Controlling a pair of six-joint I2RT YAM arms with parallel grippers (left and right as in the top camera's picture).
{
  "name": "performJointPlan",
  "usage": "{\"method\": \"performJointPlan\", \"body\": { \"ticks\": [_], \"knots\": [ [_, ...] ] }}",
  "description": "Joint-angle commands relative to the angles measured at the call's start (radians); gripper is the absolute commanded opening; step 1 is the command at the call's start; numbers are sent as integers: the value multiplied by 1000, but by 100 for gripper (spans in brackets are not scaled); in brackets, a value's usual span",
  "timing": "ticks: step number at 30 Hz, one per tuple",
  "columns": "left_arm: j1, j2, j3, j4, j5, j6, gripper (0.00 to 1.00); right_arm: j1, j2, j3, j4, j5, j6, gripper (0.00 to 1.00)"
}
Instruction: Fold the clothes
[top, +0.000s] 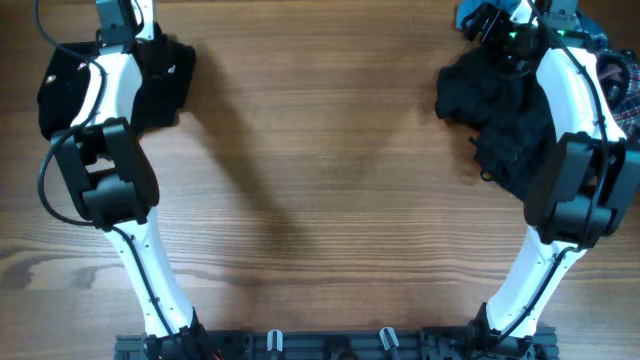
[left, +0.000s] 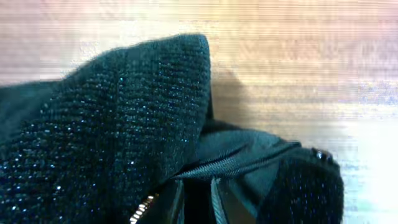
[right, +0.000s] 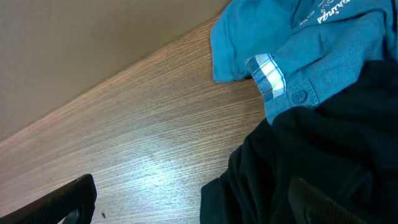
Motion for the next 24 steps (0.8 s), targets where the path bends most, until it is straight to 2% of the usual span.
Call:
{"method": "performJointPlan", "body": {
  "ticks": [1,10,13,24],
  "knots": [
    [-38,23,-7,-38,21,-7,14,3,-2,-3,2,18,6,100],
    [-180,-25,3,-120,21,-9,14,3,-2,-3,2,18,7,100],
    [-202,-80,6,-179,17,-64,15,3,-2,-3,2,18,6,100],
    [-133,-285,6,-395,-10,-201,14,3,-2,-3,2,18,6,100]
  ]
}}
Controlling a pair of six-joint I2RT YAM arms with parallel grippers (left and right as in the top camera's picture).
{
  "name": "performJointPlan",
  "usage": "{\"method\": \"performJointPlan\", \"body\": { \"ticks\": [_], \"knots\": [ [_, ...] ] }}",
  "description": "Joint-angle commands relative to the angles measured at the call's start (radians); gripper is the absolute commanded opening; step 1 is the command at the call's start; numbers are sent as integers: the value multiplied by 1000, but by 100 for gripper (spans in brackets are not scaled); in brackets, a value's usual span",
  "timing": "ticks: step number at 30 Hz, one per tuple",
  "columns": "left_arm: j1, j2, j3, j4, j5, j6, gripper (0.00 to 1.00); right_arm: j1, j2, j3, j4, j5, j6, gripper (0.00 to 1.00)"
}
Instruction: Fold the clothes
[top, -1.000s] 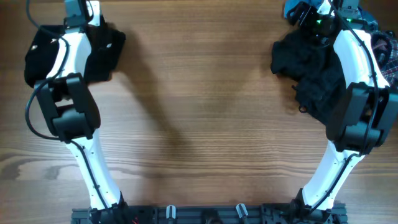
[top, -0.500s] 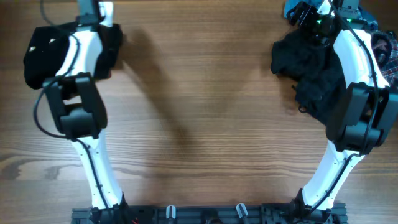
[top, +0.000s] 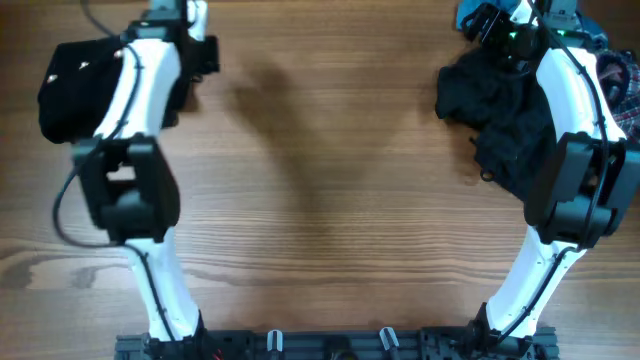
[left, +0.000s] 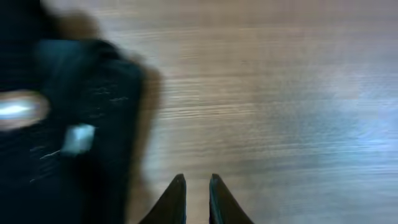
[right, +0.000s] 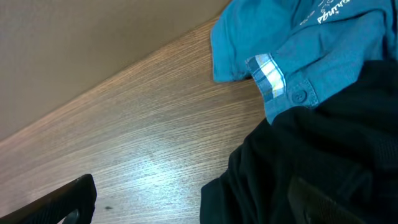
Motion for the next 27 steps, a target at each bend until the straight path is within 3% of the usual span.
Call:
{"method": "performJointPlan", "body": {
  "ticks": [1,10,15,27],
  "knots": [
    [50,-121,6,-52,-23,-83,14,3,-2,-3,2,18,7,100],
    [119,-119,6,-246,-150,-133,11,3,-2,-3,2,18,7,100],
    [157,-97,6,-253,-193,-198,10,3,-2,-3,2,18,6,100],
    [216,29,6,-184,-191,-214,6,3,-2,-3,2,18,6,100]
  ]
}}
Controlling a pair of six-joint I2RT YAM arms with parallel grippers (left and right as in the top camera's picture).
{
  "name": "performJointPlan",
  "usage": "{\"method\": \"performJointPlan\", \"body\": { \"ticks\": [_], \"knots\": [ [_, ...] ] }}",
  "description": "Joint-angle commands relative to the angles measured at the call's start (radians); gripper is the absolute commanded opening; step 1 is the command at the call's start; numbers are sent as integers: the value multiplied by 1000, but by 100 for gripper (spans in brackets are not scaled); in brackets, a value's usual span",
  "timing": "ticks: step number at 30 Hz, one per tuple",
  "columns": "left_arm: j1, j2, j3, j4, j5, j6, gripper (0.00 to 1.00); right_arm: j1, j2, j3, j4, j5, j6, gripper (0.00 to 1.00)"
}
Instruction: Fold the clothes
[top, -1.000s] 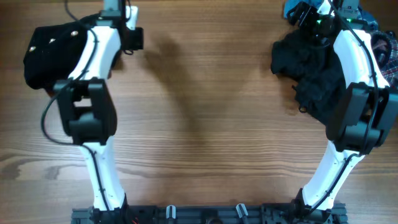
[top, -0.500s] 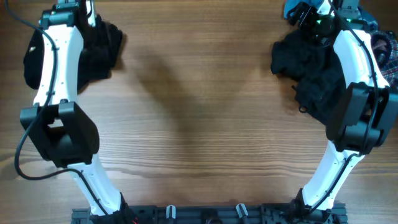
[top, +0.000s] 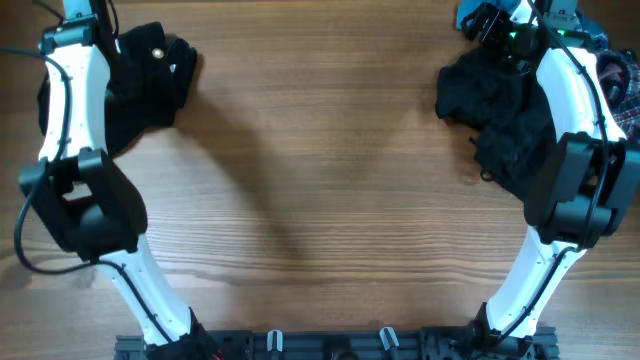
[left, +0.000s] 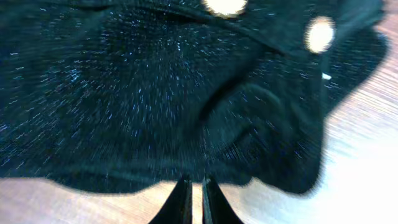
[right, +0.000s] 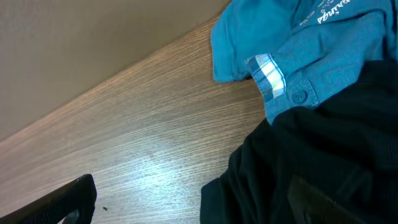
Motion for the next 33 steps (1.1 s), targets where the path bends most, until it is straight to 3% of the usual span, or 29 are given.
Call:
{"method": "performJointPlan", "body": {
  "ticks": [1,11,17,21,26,33],
  "knots": [
    [1,97,3,40,-4,-20,6,3,-2,-3,2,17,6,100],
    [-16,192,3,172,195,-20,4,3,-2,-3,2,17,6,100],
    [-82,232,3,248,194,-18,6,3,-2,-3,2,17,6,100],
    [-122,259,3,263,180,45,8,3,-2,-3,2,17,6,100],
    [-115,262,3,292,167,48,12,3,-2,-3,2,17,6,100],
    [-95,259,3,232,214,48,10,3,-2,-3,2,17,7,100]
  ]
}}
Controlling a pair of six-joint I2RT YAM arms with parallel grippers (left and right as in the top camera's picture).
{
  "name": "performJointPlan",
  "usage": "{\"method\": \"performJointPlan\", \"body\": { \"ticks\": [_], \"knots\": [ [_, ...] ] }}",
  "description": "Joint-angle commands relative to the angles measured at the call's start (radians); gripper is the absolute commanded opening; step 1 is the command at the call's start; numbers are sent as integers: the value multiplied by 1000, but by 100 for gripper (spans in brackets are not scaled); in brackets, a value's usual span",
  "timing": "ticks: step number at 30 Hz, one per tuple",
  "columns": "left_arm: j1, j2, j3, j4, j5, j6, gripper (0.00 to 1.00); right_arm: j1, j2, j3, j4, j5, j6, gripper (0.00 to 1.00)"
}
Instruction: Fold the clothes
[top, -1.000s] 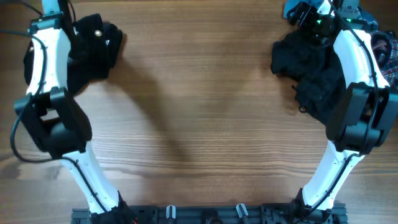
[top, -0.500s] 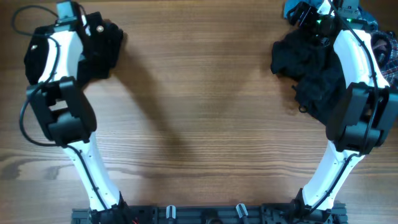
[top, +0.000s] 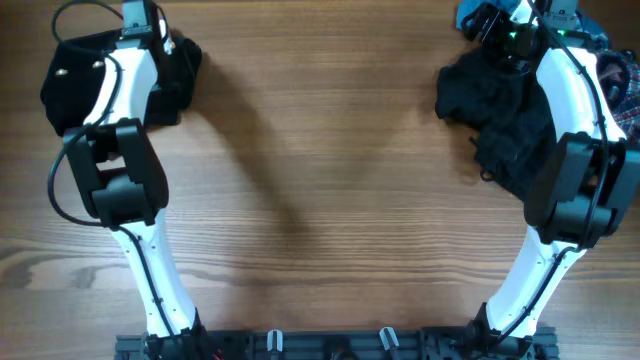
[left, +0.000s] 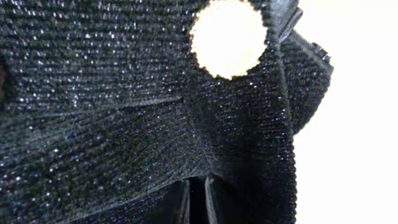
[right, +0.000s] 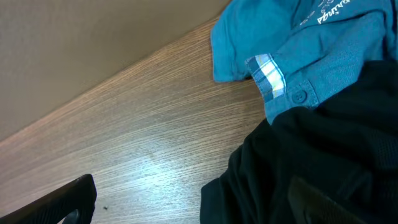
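Observation:
A black knitted garment (top: 70, 85) lies bunched at the table's far left. My left gripper (top: 140, 15) is at its far edge. In the left wrist view the shut fingertips (left: 196, 199) press into the knit (left: 112, 93) just below a round bright button (left: 228, 38); no cloth shows between them. At the far right a heap of black clothes (top: 500, 100) lies under my right arm. My right gripper (top: 487, 22) stands open, one finger over the black cloth (right: 323, 155), the other over bare wood, beside a blue shirt (right: 292, 43).
A plaid garment (top: 625, 85) shows at the right edge, behind the right arm. The table's far edge (right: 124, 68) runs close by the right gripper. The arms' mounting rail (top: 330, 345) lines the near edge.
My left gripper has moved from the garment's far left corner to the right, to its far middle, and now sits closer to the knit. The right arm has not moved.
My left gripper was first at the garment's far edge by a zipper. Then it was over bare wood to the garment's right, then at its far left corner, and now it is back at the far middle. The right gripper stayed open throughout.

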Motion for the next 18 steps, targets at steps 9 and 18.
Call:
{"method": "performJointPlan", "body": {
  "ticks": [9,18],
  "knots": [
    [1,-55,-4,-149,281,14,22,3,-2,-3,2,17,6,100],
    [5,-169,-4,-239,276,-7,39,3,-2,-3,2,17,7,100]
  ]
}}
